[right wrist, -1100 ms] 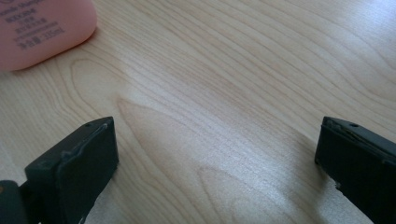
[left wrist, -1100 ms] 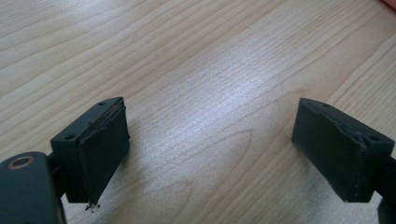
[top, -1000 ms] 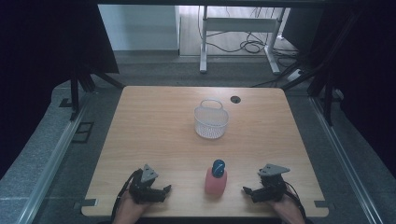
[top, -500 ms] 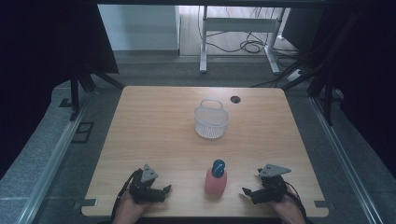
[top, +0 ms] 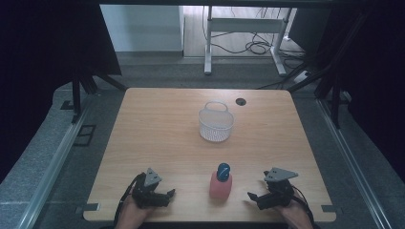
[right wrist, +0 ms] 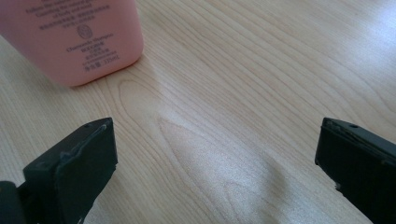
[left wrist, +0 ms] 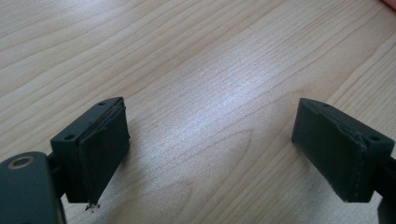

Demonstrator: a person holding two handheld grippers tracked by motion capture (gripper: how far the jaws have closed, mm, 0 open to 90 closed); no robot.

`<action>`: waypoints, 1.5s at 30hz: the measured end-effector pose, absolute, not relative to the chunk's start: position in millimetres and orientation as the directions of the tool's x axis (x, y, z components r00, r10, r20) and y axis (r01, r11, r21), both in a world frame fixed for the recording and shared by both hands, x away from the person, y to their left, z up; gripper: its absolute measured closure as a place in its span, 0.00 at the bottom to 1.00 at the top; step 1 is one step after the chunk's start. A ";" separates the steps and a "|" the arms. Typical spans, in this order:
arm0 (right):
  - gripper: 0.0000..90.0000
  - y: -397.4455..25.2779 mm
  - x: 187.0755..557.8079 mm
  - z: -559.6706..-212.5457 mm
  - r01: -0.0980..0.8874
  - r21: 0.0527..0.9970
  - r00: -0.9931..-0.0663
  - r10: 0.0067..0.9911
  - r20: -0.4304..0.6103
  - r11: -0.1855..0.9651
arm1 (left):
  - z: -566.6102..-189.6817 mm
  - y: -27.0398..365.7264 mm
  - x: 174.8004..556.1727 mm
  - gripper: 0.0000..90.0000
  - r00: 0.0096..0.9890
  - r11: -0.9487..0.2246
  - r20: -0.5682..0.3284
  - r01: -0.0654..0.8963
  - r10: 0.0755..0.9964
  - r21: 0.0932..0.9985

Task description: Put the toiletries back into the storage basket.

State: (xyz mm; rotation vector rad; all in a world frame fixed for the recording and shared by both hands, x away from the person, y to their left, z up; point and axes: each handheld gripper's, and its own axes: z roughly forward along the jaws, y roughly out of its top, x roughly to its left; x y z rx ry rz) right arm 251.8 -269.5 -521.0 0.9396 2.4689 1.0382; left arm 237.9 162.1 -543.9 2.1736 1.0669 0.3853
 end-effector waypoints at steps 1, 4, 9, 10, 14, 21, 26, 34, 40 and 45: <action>0.00 -269.4 251.6 -519.2 0.449 0.723 -0.741 0.671 -0.027 0.525 | -543.8 162.1 237.9 0.12 0.621 -0.436 -0.030 0.583 0.784 0.685; 0.00 -269.0 251.0 -515.7 0.443 0.725 -0.743 0.668 -0.033 0.528 | -543.8 162.1 237.9 0.12 0.621 -0.436 -0.030 0.583 0.783 0.685; 0.00 -268.0 249.9 -510.7 0.437 0.730 -0.745 0.666 -0.033 0.525 | -543.8 162.1 237.9 0.12 0.621 -0.436 -0.030 0.583 0.783 0.685; 0.00 -267.7 249.7 -509.3 0.436 0.733 -0.746 0.665 -0.030 0.522 | -543.8 162.1 237.9 0.12 0.621 -0.436 -0.030 0.583 0.783 0.685; 0.00 -267.0 249.5 -505.1 0.434 0.740 -0.748 0.663 -0.021 0.514 | -543.9 162.1 237.9 0.12 0.621 -0.436 -0.030 0.583 0.784 0.685; 0.00 -263.3 250.0 -499.8 0.431 0.740 -0.760 0.650 -0.011 0.516 | -543.8 162.0 237.8 0.12 0.620 -0.436 -0.029 0.584 0.784 0.685; 0.00 -258.9 249.4 -494.6 0.427 0.746 -0.768 0.641 0.001 0.511 | -543.9 162.0 237.8 0.12 0.620 -0.435 -0.030 0.584 0.784 0.685; 0.00 -249.4 248.8 -484.6 0.422 0.752 -0.780 0.626 0.016 0.506 | -543.8 162.0 237.8 0.12 0.620 -0.436 -0.029 0.584 0.784 0.685; 0.00 -244.0 248.2 -477.2 0.426 0.762 -0.784 0.619 0.042 0.488 | -543.8 162.0 237.8 0.12 0.619 -0.435 -0.030 0.584 0.785 0.685; 0.01 -240.0 248.1 -472.1 0.417 0.769 -0.791 0.611 0.043 0.486 | -543.8 162.0 237.7 0.12 0.619 -0.435 -0.029 0.584 0.785 0.685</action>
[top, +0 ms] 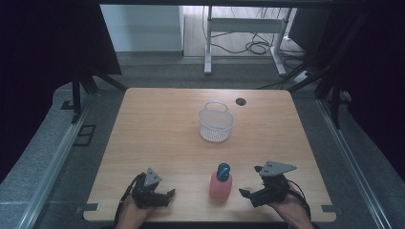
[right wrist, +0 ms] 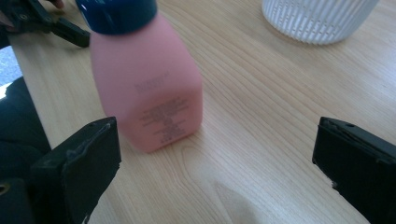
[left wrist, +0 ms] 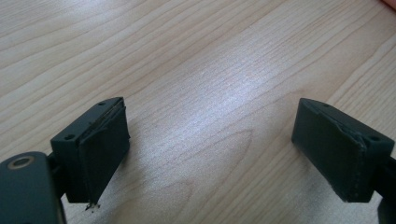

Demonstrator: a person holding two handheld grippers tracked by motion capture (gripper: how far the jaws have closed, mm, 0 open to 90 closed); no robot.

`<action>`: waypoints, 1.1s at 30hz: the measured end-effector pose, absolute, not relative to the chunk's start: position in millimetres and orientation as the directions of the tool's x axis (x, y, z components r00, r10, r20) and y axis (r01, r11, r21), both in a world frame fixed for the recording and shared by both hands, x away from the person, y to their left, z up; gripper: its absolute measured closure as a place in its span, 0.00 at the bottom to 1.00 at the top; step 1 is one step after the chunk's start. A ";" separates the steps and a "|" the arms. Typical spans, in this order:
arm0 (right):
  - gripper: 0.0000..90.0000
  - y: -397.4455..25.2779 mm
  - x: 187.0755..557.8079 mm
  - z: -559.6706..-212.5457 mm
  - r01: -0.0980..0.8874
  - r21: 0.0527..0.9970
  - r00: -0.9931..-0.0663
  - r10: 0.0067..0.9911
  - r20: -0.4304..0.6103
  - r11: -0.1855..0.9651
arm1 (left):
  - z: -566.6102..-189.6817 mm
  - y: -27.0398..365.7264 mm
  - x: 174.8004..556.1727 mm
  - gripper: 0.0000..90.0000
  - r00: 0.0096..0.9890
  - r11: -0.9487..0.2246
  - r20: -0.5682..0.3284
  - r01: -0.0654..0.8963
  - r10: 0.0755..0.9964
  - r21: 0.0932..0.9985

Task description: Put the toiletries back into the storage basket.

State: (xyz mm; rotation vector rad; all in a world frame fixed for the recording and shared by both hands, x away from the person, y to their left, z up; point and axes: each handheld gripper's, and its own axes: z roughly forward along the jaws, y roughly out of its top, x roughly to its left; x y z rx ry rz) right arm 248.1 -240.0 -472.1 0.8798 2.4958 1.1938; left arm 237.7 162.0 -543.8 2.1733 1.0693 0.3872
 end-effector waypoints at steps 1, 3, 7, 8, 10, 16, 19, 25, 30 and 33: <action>0.01 -240.0 248.1 -472.1 0.417 0.769 -0.791 0.611 0.043 0.486 | -543.9 162.0 237.7 0.12 0.619 -0.435 -0.030 0.584 0.785 0.685; 0.01 -238.2 248.0 -470.0 0.413 0.773 -0.794 0.606 0.046 0.482 | -543.8 161.9 237.7 0.12 0.619 -0.435 -0.030 0.584 0.785 0.685; 0.03 -234.3 247.9 -464.9 0.398 0.779 -0.806 0.591 0.044 0.485 | -543.8 162.0 237.7 0.12 0.619 -0.435 -0.030 0.584 0.785 0.685; 0.03 -233.0 248.0 -463.3 0.395 0.782 -0.810 0.585 0.048 0.482 | -543.8 162.0 237.8 0.12 0.619 -0.435 -0.030 0.584 0.785 0.685; 0.05 -229.7 248.4 -459.5 0.385 0.790 -0.819 0.571 0.054 0.477 | -543.9 162.0 237.7 0.12 0.619 -0.435 -0.030 0.584 0.785 0.685; 0.14 -224.7 249.3 -454.0 0.362 0.795 -0.839 0.542 0.050 0.486 | -544.0 161.7 237.7 0.12 0.617 -0.431 -0.032 0.585 0.787 0.687; 0.18 -221.0 250.1 -452.3 0.354 0.792 -0.846 0.532 0.043 0.498 | -543.9 161.9 237.7 0.12 0.618 -0.433 -0.030 0.584 0.786 0.686; 0.25 -217.0 250.7 -449.4 0.344 0.795 -0.856 0.515 0.047 0.500 | -544.1 161.5 237.7 0.12 0.615 -0.428 -0.034 0.585 0.788 0.689; 0.32 -211.1 250.9 -445.7 0.324 0.797 -0.875 0.482 0.047 0.509 | -543.7 162.0 237.7 0.12 0.619 -0.436 -0.030 0.585 0.785 0.684; 0.34 -206.9 251.7 -444.6 0.321 0.796 -0.881 0.471 0.052 0.513 | -543.7 162.0 237.7 0.12 0.619 -0.435 -0.030 0.585 0.785 0.684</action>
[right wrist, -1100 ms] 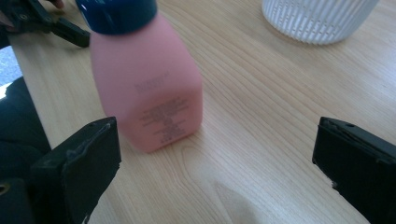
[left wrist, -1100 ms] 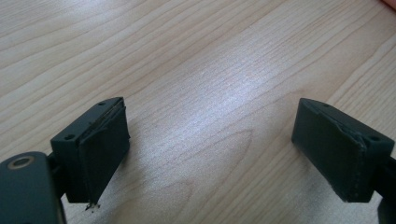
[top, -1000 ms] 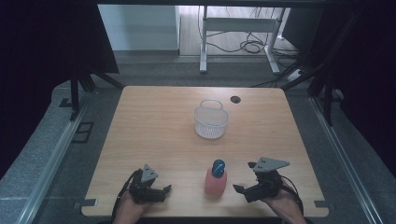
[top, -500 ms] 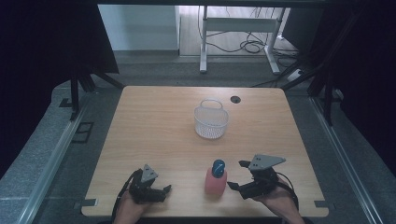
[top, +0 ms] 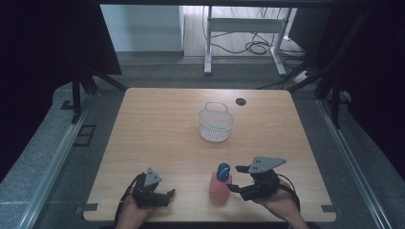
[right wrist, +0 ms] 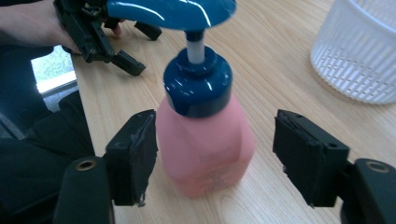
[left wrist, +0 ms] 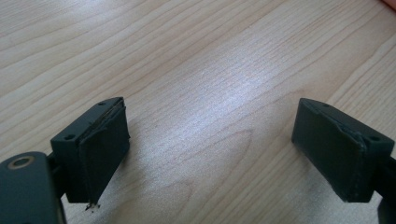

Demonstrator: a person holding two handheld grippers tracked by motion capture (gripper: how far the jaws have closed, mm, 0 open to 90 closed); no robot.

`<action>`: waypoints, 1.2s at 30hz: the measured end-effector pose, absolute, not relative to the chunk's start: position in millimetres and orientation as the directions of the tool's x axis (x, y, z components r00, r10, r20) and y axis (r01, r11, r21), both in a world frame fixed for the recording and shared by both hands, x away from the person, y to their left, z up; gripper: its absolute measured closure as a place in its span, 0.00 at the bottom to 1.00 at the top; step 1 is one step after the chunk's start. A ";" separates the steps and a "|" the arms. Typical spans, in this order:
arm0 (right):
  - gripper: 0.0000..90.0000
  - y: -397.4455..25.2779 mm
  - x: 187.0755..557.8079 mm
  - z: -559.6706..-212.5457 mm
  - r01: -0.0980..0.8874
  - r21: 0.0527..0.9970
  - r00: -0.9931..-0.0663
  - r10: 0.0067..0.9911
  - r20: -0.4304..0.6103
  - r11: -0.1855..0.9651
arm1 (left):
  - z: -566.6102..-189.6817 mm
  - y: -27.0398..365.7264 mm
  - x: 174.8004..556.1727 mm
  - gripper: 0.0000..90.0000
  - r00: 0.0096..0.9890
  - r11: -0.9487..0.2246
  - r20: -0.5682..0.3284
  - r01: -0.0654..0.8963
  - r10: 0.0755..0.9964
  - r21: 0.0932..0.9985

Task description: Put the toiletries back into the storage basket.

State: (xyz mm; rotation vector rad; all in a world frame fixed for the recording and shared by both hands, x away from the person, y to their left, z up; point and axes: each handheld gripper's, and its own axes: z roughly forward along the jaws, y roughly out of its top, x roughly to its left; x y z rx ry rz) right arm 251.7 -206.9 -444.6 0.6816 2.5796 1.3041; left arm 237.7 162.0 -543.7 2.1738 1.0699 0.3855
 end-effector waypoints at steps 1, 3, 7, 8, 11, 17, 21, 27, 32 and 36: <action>0.35 -205.2 252.1 -444.2 0.320 0.796 -0.883 0.466 0.053 0.514 | -543.7 162.1 237.8 0.12 0.620 -0.436 -0.030 0.585 0.784 0.684; 0.38 -202.9 252.8 -443.9 0.318 0.795 -0.886 0.460 0.056 0.516 | -543.8 162.0 237.8 0.12 0.619 -0.435 -0.031 0.585 0.784 0.684; 0.41 -197.2 255.0 -443.0 0.324 0.797 -0.889 0.453 0.071 0.510 | -543.9 161.8 237.8 0.12 0.618 -0.432 -0.032 0.585 0.786 0.686; 0.42 -195.9 255.6 -442.5 0.324 0.796 -0.889 0.452 0.073 0.511 | -543.9 161.8 237.8 0.12 0.617 -0.432 -0.032 0.586 0.786 0.686; 0.45 -192.4 257.7 -441.4 0.327 0.797 -0.890 0.448 0.080 0.507 | -543.9 161.8 237.8 0.12 0.617 -0.432 -0.032 0.586 0.786 0.686; 0.48 -185.8 261.3 -439.2 0.323 0.800 -0.893 0.442 0.082 0.505 | -543.9 161.8 237.8 0.12 0.617 -0.432 -0.032 0.586 0.786 0.686; 0.51 -181.3 263.6 -438.2 0.321 0.799 -0.895 0.438 0.080 0.509 | -543.9 161.8 237.8 0.12 0.617 -0.432 -0.032 0.586 0.786 0.686; 0.56 -174.0 266.3 -439.5 0.316 0.791 -0.898 0.433 0.072 0.524 | -543.9 161.8 237.8 0.12 0.618 -0.432 -0.032 0.586 0.786 0.686; 0.58 -173.0 264.3 -438.9 0.303 0.792 -0.898 0.436 0.052 0.530 | -543.9 161.8 237.8 0.12 0.618 -0.432 -0.033 0.586 0.786 0.686; 0.58 -172.9 263.4 -438.7 0.300 0.793 -0.896 0.442 0.044 0.530 | -543.9 161.8 237.8 0.12 0.618 -0.432 -0.033 0.585 0.786 0.686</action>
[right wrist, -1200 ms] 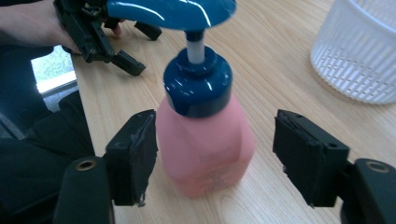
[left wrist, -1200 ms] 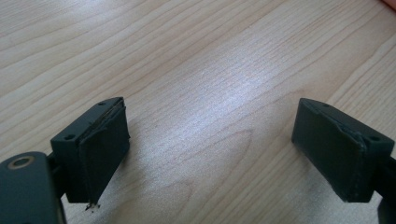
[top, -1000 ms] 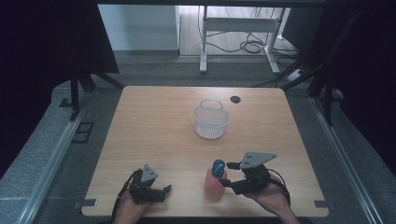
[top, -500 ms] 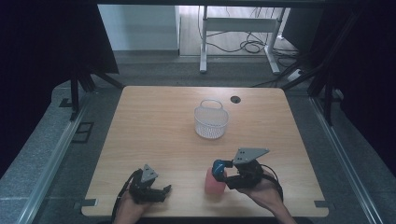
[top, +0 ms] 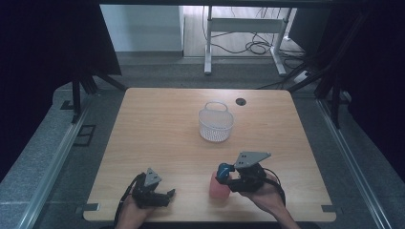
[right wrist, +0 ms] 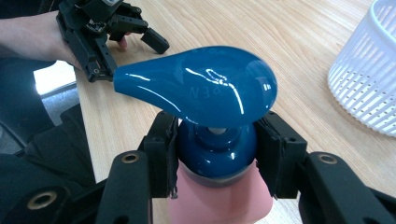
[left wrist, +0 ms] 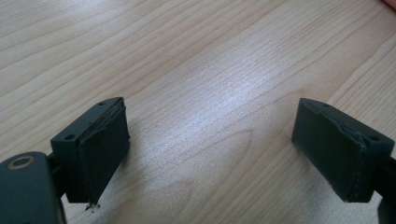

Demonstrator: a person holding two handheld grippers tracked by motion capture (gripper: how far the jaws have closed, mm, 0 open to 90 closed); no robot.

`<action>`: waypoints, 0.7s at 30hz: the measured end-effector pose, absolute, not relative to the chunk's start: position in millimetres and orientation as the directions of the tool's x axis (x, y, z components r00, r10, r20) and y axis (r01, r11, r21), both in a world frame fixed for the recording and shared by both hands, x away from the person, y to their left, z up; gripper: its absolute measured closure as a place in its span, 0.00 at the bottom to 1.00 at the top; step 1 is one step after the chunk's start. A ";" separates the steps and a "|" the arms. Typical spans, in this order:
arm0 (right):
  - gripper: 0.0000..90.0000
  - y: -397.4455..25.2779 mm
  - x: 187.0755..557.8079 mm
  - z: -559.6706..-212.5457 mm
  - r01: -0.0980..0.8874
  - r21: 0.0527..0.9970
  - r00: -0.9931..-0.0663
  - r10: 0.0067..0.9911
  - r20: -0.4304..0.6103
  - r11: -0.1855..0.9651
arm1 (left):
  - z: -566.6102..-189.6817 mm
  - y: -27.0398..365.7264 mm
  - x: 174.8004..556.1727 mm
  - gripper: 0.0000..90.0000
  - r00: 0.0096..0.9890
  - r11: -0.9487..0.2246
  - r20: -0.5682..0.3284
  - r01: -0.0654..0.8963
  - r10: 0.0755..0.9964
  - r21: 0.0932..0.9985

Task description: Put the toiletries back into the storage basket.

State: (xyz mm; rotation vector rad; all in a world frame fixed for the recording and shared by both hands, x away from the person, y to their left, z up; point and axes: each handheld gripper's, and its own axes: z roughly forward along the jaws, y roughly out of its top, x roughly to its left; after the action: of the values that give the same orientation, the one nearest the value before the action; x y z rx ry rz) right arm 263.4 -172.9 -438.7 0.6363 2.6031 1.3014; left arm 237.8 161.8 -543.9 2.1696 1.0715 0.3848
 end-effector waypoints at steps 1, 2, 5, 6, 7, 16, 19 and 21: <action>0.58 -172.8 262.9 -438.8 0.296 0.794 -0.895 0.444 0.037 0.531 | -543.9 161.8 237.8 0.12 0.618 -0.432 -0.033 0.585 0.786 0.686; 0.58 -172.7 262.6 -438.6 0.293 0.795 -0.894 0.446 0.032 0.531 | -543.9 161.9 237.8 0.12 0.618 -0.432 -0.033 0.586 0.786 0.686; 0.58 -172.6 262.8 -437.6 0.290 0.795 -0.894 0.446 0.028 0.533 | -543.9 161.8 237.8 0.12 0.618 -0.431 -0.033 0.586 0.786 0.686; 0.58 -172.8 263.2 -436.4 0.292 0.796 -0.894 0.447 0.030 0.530 | -543.9 161.8 237.8 0.12 0.618 -0.431 -0.033 0.586 0.786 0.686; 0.58 -173.0 263.4 -435.2 0.294 0.797 -0.894 0.448 0.034 0.528 | -543.9 161.8 237.7 0.12 0.617 -0.431 -0.034 0.586 0.786 0.686; 0.58 -175.1 268.9 -422.8 0.300 0.805 -0.889 0.457 0.041 0.512 | -543.9 161.8 237.8 0.12 0.618 -0.431 -0.033 0.586 0.786 0.686; 0.58 -176.1 271.5 -419.3 0.305 0.804 -0.885 0.465 0.040 0.510 | -543.9 161.9 237.8 0.12 0.618 -0.432 -0.032 0.585 0.785 0.686; 0.58 -176.8 273.7 -416.7 0.309 0.805 -0.880 0.473 0.040 0.506 | -543.9 162.0 238.0 0.12 0.619 -0.434 -0.031 0.583 0.785 0.687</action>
State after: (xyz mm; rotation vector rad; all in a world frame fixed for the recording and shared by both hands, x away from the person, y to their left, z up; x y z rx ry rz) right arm 273.7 -176.8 -416.7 0.6726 2.5616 1.3124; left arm 238.0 162.0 -543.9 2.1710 1.0685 0.3865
